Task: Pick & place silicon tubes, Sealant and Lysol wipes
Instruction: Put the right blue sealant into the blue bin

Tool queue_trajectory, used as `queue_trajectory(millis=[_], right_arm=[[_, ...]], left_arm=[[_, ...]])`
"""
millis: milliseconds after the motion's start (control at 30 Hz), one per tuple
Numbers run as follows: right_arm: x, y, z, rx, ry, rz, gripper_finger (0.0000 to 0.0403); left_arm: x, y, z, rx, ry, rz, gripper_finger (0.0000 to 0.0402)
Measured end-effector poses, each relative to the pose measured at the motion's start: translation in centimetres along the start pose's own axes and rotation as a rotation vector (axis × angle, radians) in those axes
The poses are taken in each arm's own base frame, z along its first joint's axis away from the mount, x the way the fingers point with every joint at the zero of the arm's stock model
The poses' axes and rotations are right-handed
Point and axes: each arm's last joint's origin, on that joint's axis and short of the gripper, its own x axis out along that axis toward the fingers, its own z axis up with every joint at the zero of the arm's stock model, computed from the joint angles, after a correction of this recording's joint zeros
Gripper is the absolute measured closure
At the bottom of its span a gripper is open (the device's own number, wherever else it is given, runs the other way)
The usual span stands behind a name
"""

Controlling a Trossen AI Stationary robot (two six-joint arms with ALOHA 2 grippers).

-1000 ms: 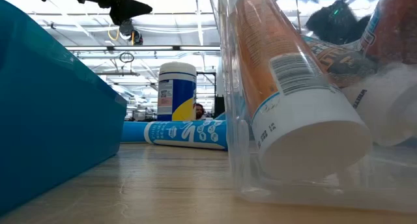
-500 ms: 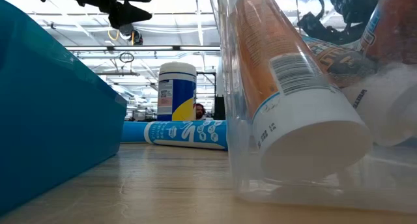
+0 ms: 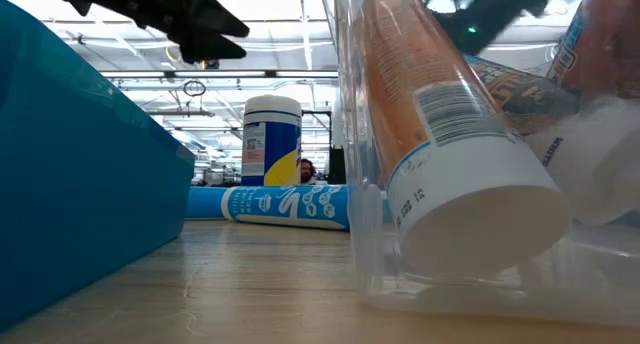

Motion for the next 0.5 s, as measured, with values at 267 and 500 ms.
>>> queue_trajectory(millis=[267, 500], right_arm=[[6.1, -3.3, 3.6, 0.096, 0.344, 0.015, 0.0121], [12.1, -5.2, 4.7, 0.394, 0.553, 0.175, 0.009]], left_arm=[[0.7, 0.0, -0.4, -0.053, 0.017, 0.036, 0.0096], [-0.5, 0.1, 0.2, -0.088, -0.012, 0.031, 0.0096]])
